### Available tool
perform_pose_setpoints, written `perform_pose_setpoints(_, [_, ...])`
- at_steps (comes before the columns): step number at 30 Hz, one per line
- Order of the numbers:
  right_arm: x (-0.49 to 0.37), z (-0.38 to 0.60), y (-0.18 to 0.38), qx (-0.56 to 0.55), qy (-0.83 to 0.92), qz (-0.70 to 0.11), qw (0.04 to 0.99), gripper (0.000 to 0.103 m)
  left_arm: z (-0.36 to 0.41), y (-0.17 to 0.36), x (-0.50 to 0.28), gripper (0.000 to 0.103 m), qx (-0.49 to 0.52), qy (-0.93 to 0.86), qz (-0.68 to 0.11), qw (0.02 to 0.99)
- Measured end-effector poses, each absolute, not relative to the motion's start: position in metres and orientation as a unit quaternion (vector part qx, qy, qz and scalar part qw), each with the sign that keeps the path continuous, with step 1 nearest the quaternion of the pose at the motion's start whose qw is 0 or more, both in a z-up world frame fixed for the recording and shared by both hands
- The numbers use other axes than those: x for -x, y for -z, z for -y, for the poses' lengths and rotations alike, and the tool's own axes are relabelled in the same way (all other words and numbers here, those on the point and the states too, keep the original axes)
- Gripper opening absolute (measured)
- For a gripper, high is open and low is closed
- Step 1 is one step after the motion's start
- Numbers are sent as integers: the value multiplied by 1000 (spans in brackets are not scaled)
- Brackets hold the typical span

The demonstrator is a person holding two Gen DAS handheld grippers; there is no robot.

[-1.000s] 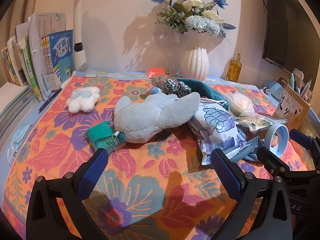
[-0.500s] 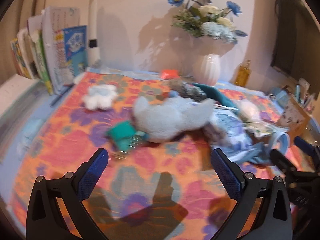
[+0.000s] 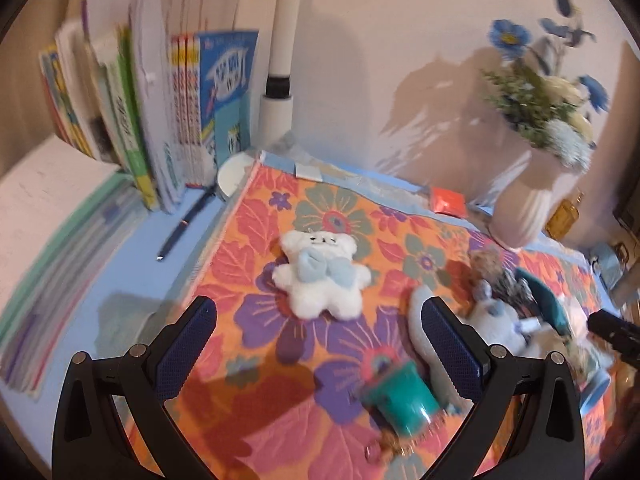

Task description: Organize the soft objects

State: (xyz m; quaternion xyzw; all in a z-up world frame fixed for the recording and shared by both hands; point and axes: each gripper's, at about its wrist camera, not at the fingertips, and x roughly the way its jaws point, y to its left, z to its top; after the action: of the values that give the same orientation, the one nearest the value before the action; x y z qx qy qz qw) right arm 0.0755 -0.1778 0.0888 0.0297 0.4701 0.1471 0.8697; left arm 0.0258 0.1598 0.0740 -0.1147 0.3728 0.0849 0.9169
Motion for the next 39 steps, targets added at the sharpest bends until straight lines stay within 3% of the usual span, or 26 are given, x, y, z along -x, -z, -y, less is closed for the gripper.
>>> perform_pose_setpoints(12, [-131,142,-36,-2,-145,-518,843,67,-152,-34,-94,102,85,-75,-407,906])
perform_pose_setpoints(14, [-134,141,-31,8,-137,-514,847,61,-152,-29,-97,102,87,-72,-408,906])
perform_pose_setpoints(16, [-135,141,-29,16,-133,-511,849,47,-150,-23,-99,93,86,-70,-412,904])
perform_pose_setpoints(18, [-138,141,-25,19,-131,-514,848,39,-147,-17,-102,69,71,-82,-424,899])
perform_pose_setpoints(20, [-139,142,-25,16,-130,-510,850,25,-146,-13,-102,59,55,-96,-427,898])
perform_pose_setpoints(22, [-138,144,-28,16,-129,-502,855,17,-150,-17,-97,51,66,-92,-417,902])
perform_pose_setpoints(23, [-137,144,-31,16,-127,-498,857,14,-151,-22,-93,42,70,-90,-410,905])
perform_pose_setpoints(39, [-65,176,-132,-61,-173,-416,891,10,-82,-116,4,41,56,2,-318,946])
